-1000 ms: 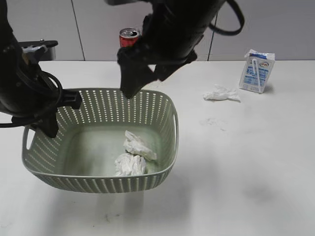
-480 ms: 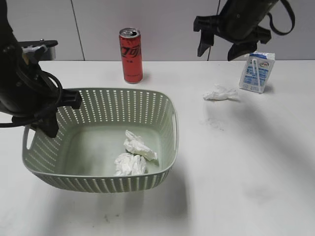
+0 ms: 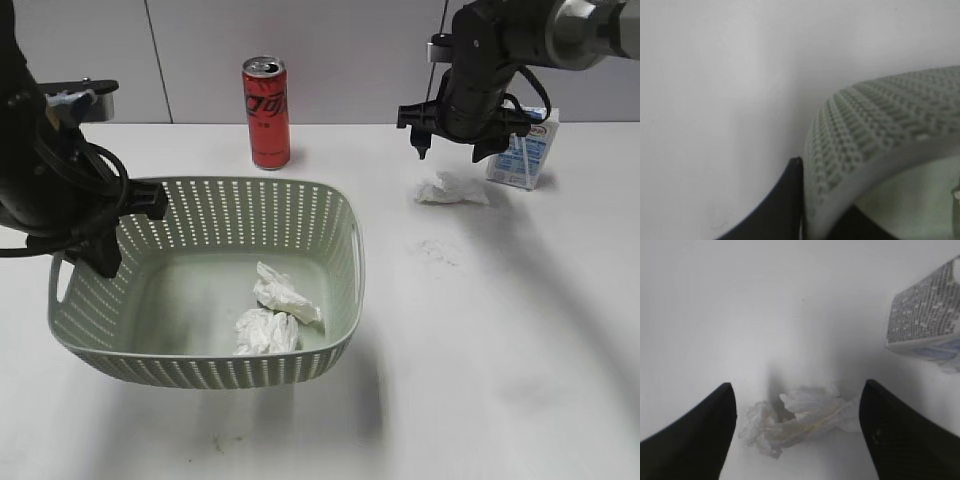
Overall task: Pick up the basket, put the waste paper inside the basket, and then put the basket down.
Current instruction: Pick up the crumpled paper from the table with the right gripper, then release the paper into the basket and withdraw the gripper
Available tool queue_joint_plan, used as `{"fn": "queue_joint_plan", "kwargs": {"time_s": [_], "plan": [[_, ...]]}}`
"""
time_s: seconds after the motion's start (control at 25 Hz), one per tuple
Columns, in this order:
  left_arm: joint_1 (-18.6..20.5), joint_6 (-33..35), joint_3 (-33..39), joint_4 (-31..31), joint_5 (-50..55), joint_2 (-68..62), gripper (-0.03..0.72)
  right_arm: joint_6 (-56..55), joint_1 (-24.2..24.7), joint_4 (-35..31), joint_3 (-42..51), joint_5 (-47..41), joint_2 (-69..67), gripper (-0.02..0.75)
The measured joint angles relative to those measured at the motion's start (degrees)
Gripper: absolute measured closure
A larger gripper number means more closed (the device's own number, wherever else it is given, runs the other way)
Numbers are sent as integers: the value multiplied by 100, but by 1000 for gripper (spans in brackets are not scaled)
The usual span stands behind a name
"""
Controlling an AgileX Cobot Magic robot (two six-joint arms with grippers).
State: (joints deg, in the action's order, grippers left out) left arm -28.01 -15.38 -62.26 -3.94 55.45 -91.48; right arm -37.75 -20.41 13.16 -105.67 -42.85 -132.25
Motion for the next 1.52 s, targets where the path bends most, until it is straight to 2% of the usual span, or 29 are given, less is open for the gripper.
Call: {"fn": "queue_joint_plan", "kwargs": {"time_s": [0.48,0.6,0.72,0.88,0.96,1.28,1.4,1.52], "plan": [[0,0,0,0,-178,0,683,459,0,-200,-193,-448,-606,164],[0,0,0,0,-184,0,683,541,0,-267,-204,-455,-623,188],[0,0,0,0,-189,0,683,563,0,-320,-210,-478,-623,302],[0,0,0,0,-189,0,683,702,-11,-359,-215,-604,-623,631],[0,0,0,0,-189,0,683,761,-11,-366,-215,-667,-623,706],[0,0,0,0,-189,0,683,1152,-11,-505,-178,-1157,-307,733],[0,0,0,0,-184,0,683,1736,-45,-604,-178,-1376,331,734],[0,0,0,0,-184,0,683,2462,-169,-976,-190,-1883,1053,735]]}}
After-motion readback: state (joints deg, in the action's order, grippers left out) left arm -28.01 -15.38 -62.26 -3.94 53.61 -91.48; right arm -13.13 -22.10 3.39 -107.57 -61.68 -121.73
